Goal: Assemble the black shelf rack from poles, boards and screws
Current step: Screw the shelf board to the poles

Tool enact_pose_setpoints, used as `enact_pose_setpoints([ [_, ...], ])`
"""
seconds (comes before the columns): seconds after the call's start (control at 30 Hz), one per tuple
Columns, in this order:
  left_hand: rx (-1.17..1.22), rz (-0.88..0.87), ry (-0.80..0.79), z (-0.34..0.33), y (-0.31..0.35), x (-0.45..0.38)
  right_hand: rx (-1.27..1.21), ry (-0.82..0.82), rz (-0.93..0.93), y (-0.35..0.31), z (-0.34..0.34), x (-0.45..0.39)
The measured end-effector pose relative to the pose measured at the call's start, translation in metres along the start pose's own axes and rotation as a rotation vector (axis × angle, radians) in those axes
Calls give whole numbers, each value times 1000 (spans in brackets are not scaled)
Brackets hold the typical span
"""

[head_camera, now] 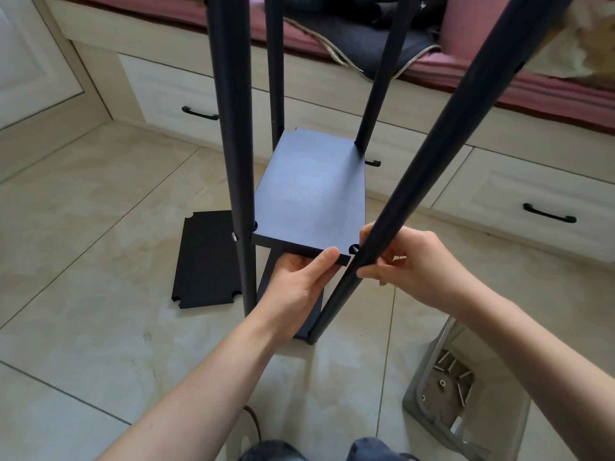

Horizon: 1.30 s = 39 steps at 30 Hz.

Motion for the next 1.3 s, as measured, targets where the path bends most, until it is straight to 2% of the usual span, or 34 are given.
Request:
enact_pose_setpoints([
  [0.17,3,-29,72,-1,-1,-3,-14,6,1,-2,-5,-3],
  [0.6,24,-41,88,4,-3,-2,62,69,34,-6,2,3],
  [1.07,-2,-49,33,-5,2,-4,4,73,45,1,-4,-3],
  [1.3,-24,12,2,-7,-1,-4,108,39,40,0,4,-8],
])
Point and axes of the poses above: each hand's wrist, its own x-axis away from the middle knuckle, its own z-axis out of the back of the hand, y = z × x, the point moved 7 cm from there along -x, towards the middle knuckle, and after that the axes turned 10 degrees about z, right-handed, at the moved point
